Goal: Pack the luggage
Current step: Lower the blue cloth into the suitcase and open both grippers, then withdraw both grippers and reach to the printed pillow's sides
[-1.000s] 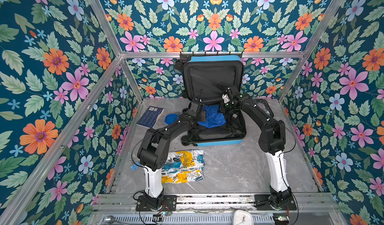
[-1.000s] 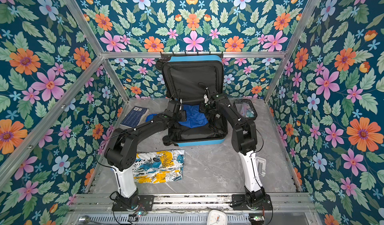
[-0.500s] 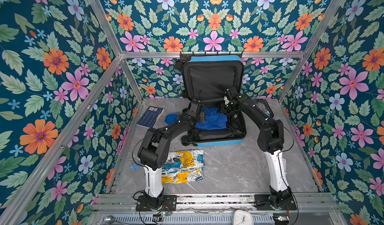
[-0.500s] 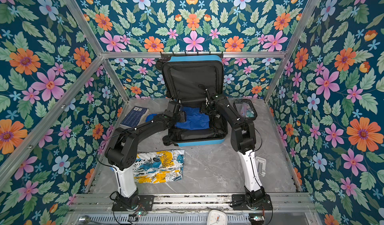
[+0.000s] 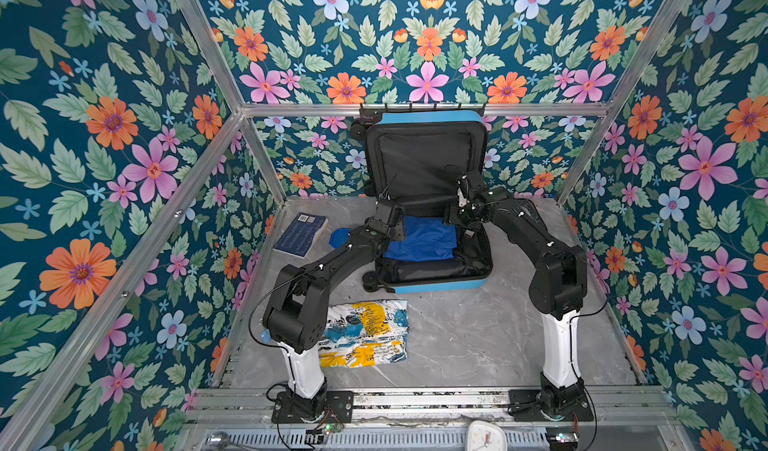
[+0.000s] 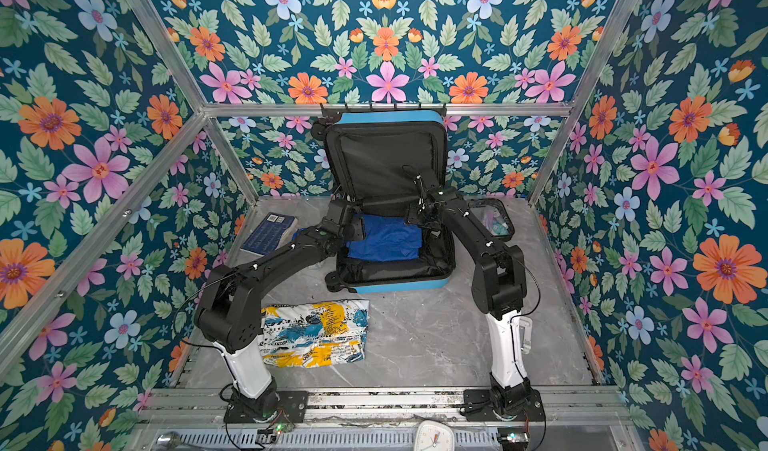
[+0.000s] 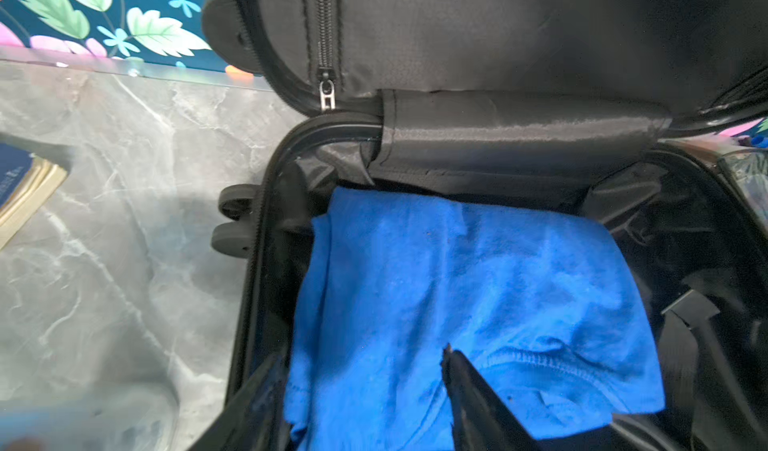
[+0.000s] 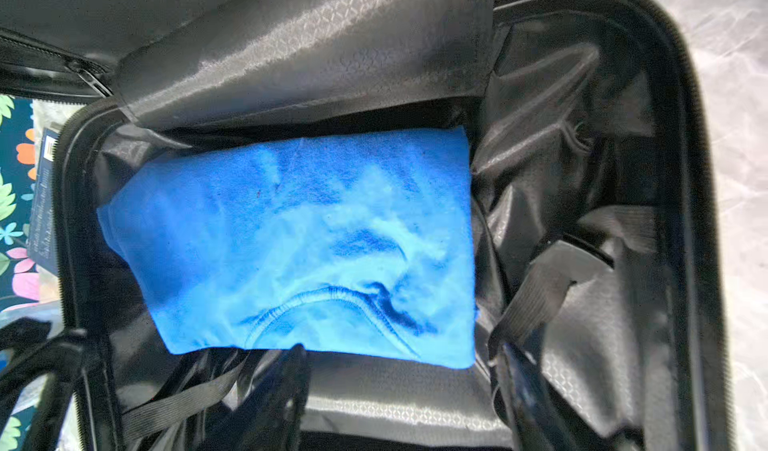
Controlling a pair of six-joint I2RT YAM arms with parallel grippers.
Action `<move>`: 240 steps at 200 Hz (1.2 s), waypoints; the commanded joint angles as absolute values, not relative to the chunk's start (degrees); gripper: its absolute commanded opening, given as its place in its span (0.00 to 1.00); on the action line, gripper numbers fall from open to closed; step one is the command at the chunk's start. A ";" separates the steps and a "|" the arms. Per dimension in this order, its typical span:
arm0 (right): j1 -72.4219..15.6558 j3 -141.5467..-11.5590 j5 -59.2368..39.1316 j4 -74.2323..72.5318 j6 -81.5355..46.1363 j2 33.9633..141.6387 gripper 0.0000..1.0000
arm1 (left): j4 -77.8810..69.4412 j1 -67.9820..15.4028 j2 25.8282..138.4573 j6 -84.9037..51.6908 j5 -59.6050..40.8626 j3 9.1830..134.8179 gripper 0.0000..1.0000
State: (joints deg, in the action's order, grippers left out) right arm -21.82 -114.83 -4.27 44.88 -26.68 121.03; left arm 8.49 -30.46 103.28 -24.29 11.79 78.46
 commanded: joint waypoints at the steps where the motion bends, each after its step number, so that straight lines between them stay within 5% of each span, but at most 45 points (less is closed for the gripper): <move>1: -22.70 -112.96 -7.21 41.16 -26.33 119.54 0.65 | 7.76 -30.58 101.08 -24.81 9.72 77.23 0.58; 44: -26.55 -106.06 -9.39 38.08 -26.80 113.29 0.61 | 6.96 -31.03 92.50 -23.73 5.73 72.05 0.50; 138: -49.18 -69.03 -7.61 22.07 -40.23 89.02 0.72 | 13.37 -30.85 57.30 -31.60 8.52 45.74 0.59; 194: -59.18 -58.70 -7.88 13.94 -52.47 91.76 0.74 | 13.19 -30.79 40.78 -35.20 11.63 35.29 0.83; 201: -59.54 -57.45 -8.47 12.04 -53.70 92.36 0.75 | 13.89 -30.78 40.00 -35.48 12.09 34.94 0.99; 240: -60.92 -55.80 -9.76 6.87 -57.38 97.53 0.75 | 19.34 -30.76 39.46 -37.20 13.68 34.64 1.00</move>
State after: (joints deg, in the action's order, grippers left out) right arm -60.62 -56.69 -8.82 13.45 -52.77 95.24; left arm 15.92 -30.85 39.53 -35.73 12.05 34.96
